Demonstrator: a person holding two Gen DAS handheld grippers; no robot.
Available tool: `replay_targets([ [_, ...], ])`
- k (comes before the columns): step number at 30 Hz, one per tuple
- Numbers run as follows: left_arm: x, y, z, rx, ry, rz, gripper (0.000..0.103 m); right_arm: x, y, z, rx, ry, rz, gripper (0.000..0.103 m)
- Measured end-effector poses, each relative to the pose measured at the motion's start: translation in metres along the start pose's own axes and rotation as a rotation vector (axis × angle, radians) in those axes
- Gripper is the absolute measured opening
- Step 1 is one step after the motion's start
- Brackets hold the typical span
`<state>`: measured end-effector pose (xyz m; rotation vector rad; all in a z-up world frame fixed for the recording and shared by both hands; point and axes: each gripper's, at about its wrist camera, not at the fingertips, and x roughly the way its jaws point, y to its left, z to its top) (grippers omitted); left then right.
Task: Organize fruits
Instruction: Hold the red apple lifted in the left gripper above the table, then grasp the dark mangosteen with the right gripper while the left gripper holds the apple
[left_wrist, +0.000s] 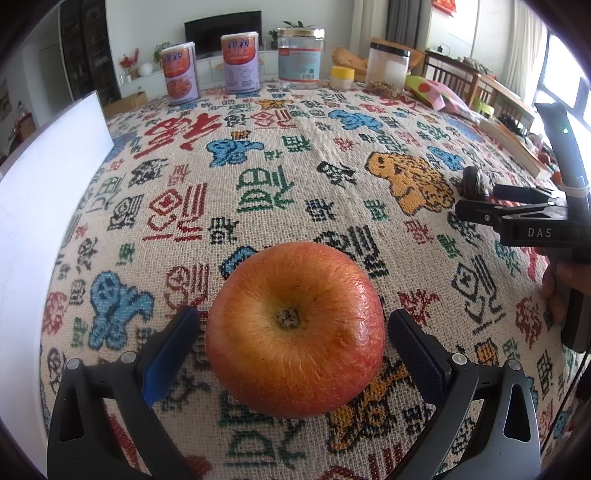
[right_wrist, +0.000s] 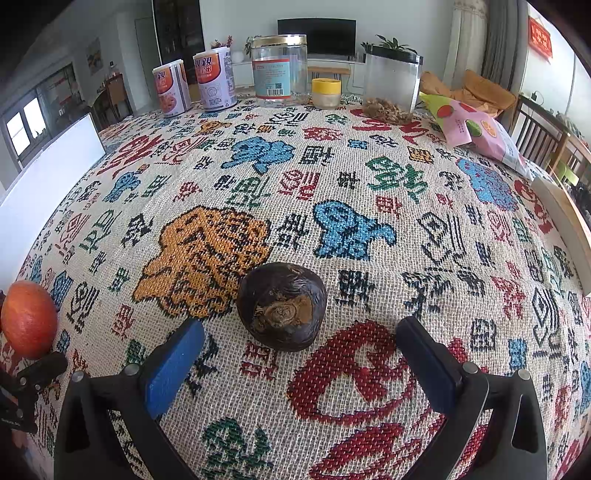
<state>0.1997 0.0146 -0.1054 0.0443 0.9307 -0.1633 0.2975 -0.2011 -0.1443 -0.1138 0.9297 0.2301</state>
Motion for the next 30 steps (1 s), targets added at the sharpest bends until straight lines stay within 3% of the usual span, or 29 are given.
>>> replay_targets([
  [7, -0.015, 0.031, -0.006, -0.154, -0.073, -0.166, 0.102, 0.0, -0.001, 0.0, 0.002, -0.001, 0.003, 0.103],
  [10, -0.013, 0.02, -0.003, -0.109, -0.053, -0.135, 0.101, -0.001, -0.002, 0.0, 0.008, -0.004, 0.01, 0.103],
  [13, -0.009, 0.003, 0.001, -0.043, -0.029, -0.025, 0.099, -0.001, -0.002, 0.0, 0.011, -0.005, 0.013, 0.103],
  [14, -0.011, 0.001, 0.001, -0.035, -0.033, -0.009, 0.081, -0.002, -0.003, 0.0, 0.013, -0.007, 0.02, 0.103],
  [15, -0.012, 0.002, 0.0, -0.034, -0.027, -0.024, 0.069, -0.005, -0.007, -0.001, 0.02, -0.012, 0.067, 0.103],
  [18, -0.016, 0.009, -0.005, -0.058, -0.021, -0.027, 0.069, -0.021, -0.04, 0.006, 0.133, 0.018, 0.325, 0.102],
  [19, -0.017, 0.01, -0.006, -0.068, -0.02, -0.028, 0.069, -0.026, -0.055, 0.01, 0.203, 0.026, 0.348, 0.101],
  [20, -0.018, 0.012, -0.007, -0.083, -0.015, -0.031, 0.069, -0.03, -0.068, 0.015, 0.263, 0.042, 0.343, 0.099],
  [23, -0.023, 0.018, -0.008, -0.151, 0.002, -0.065, 0.069, -0.026, -0.084, 0.031, 0.36, 0.149, 0.306, 0.076],
  [27, -0.041, 0.024, -0.012, -0.199, 0.002, -0.077, 0.069, -0.017, -0.039, 0.042, 0.199, 0.215, 0.253, 0.072],
  [30, -0.062, 0.032, -0.015, -0.225, -0.006, -0.082, 0.069, 0.0, -0.004, 0.039, 0.073, 0.241, 0.136, 0.067],
])
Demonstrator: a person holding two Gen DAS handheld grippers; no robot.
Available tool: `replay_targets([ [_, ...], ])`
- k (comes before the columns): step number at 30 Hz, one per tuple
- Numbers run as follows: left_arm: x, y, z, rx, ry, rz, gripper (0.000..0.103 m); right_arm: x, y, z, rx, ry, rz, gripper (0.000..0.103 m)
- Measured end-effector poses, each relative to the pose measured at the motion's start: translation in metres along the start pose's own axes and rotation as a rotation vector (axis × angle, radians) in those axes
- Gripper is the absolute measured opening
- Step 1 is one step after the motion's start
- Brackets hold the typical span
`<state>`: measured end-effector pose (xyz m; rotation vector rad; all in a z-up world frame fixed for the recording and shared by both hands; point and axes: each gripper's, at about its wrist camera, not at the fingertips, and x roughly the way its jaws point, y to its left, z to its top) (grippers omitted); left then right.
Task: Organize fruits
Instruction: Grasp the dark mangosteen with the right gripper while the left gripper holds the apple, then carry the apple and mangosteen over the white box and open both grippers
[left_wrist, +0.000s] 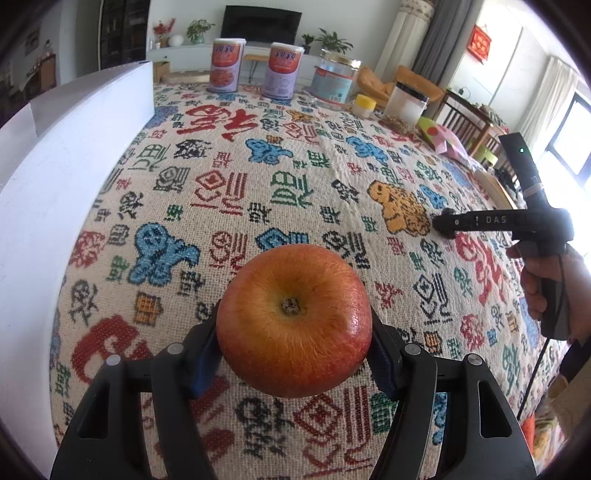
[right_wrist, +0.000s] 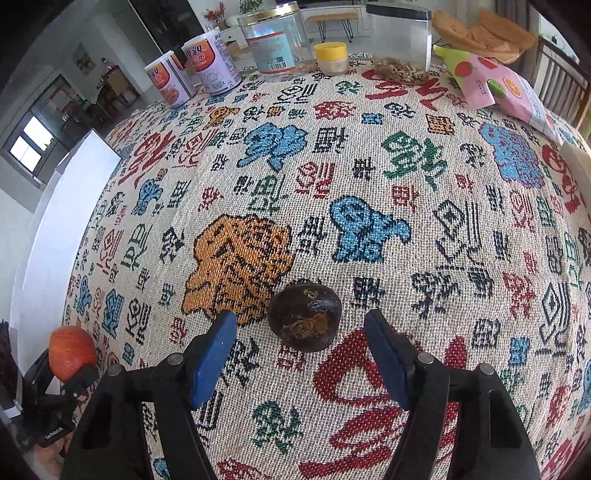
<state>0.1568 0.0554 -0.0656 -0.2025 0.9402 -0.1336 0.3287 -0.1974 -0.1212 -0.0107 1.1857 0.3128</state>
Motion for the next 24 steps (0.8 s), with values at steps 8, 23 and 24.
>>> replay_targets([
  [8, -0.134, 0.057, 0.019, -0.188, -0.178, -0.097, 0.069, -0.011, 0.052, 0.002, -0.065, -0.051, 0.012, 0.041],
  [23, -0.162, 0.279, 0.018, -0.468, -0.109, 0.357, 0.069, -0.066, 0.43, -0.018, -0.644, -0.018, 0.478, 0.041],
  [24, -0.155, 0.289, 0.015, -0.483, -0.09, 0.375, 0.069, -0.057, 0.446, -0.023, -0.678, 0.006, 0.461, 0.041],
])
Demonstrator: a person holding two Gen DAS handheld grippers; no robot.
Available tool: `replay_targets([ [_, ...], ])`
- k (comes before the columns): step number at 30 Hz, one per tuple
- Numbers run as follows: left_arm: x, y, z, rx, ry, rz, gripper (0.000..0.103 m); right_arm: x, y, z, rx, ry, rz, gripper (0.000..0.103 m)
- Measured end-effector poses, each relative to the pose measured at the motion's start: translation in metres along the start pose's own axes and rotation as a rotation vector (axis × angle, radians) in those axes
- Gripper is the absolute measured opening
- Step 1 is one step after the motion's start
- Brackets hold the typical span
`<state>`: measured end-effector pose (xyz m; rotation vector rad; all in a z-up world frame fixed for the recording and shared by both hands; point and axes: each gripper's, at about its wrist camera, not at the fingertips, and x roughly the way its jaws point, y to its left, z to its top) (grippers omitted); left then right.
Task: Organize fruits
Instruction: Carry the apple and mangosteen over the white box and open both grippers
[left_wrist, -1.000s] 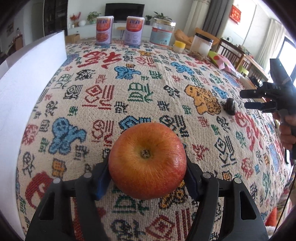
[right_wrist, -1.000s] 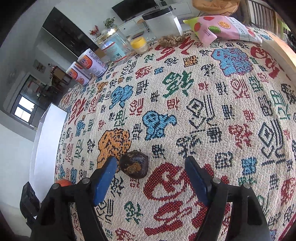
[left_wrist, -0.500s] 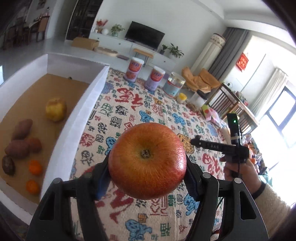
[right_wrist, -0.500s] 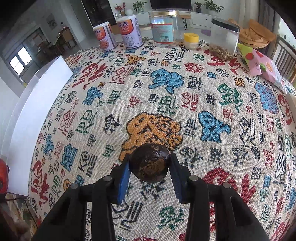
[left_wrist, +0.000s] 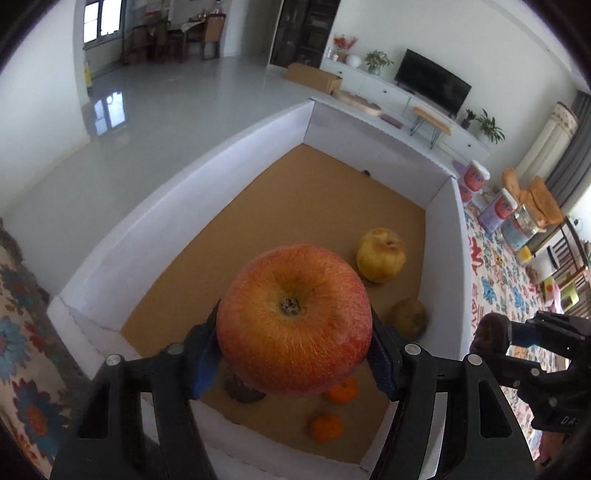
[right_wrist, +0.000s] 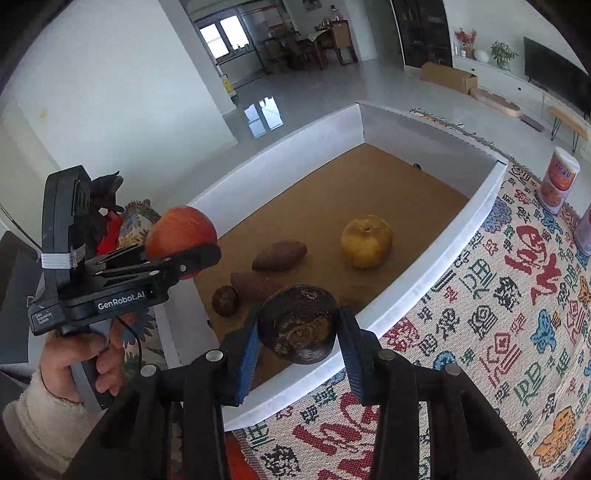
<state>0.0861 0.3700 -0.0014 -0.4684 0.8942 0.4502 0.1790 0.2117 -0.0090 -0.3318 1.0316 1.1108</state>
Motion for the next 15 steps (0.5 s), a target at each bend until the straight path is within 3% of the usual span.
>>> replay_targets([
  [7, 0.038, 0.022, 0.004, -0.034, 0.077, 0.059, 0.07, 0.081, 0.032, -0.008, -0.109, 0.218, -0.086, 0.041],
  [9, 0.035, 0.022, 0.005, -0.03, 0.058, 0.062, 0.07, 0.09, 0.033, -0.011, -0.121, 0.247, -0.113, 0.049],
  [12, 0.011, 0.021, 0.006, -0.007, -0.029, 0.055, 0.076, 0.078, 0.031, -0.007, -0.107, 0.21, -0.113, 0.069],
  [15, -0.019, 0.013, 0.006, 0.022, -0.116, 0.065, 0.088, 0.042, 0.03, 0.007, -0.113, 0.119, -0.148, 0.07],
])
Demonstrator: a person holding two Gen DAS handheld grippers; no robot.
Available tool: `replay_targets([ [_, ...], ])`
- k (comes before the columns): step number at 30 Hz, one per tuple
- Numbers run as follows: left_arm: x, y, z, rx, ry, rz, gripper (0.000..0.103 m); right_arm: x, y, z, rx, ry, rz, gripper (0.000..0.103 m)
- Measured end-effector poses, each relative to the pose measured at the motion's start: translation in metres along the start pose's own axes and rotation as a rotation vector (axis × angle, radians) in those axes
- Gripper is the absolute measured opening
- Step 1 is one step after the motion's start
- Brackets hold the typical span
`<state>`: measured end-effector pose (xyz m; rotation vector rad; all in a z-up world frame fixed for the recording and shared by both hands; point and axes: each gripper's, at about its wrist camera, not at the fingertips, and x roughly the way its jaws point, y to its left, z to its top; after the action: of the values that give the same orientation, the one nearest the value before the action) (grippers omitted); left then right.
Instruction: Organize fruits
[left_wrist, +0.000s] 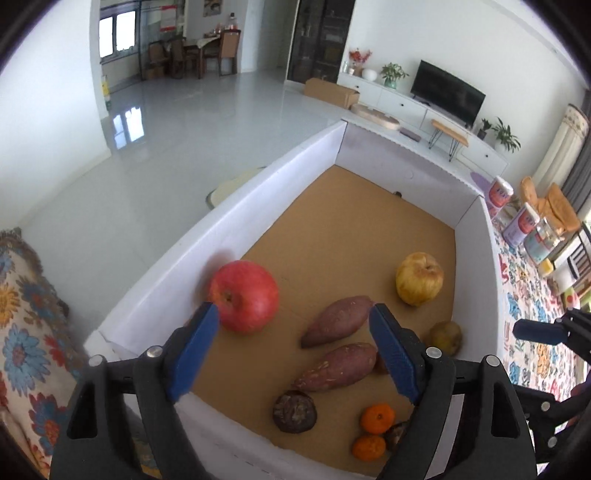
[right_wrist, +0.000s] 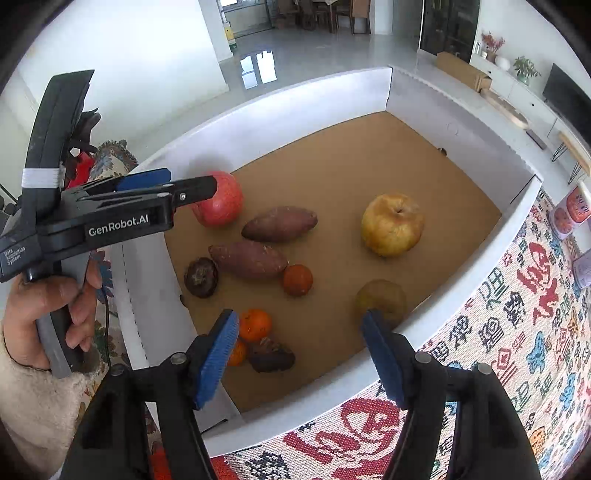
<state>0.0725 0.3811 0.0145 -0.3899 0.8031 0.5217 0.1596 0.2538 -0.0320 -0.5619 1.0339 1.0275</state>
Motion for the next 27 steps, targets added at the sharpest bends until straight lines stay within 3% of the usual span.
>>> replay_targets([
  [4, -0.044, -0.016, -0.004, 0.066, -0.13, 0.048, 0.096, -0.049, -0.003, 0.007, -0.007, -0.147, -0.045, 0.086],
  [6, -0.062, -0.024, -0.008, 0.095, -0.176, 0.071, 0.097, -0.064, -0.006, 0.004, 0.0, -0.204, -0.064, 0.1],
  [15, -0.093, -0.045, -0.018, 0.162, -0.24, 0.221, 0.098, -0.074, -0.005, -0.033, 0.108, -0.243, -0.039, 0.101],
  [20, -0.103, -0.049, -0.018, 0.162, -0.26, 0.234, 0.098, -0.072, -0.005, -0.043, 0.115, -0.248, -0.055, 0.101],
  [25, -0.105, -0.056, -0.022, 0.16, -0.261, 0.299, 0.098, -0.071, -0.008, -0.048, 0.14, -0.245, -0.055, 0.101],
  [27, -0.103, -0.055, -0.024, 0.147, -0.247, 0.281, 0.098, -0.071, -0.009, -0.05, 0.144, -0.255, -0.062, 0.101],
])
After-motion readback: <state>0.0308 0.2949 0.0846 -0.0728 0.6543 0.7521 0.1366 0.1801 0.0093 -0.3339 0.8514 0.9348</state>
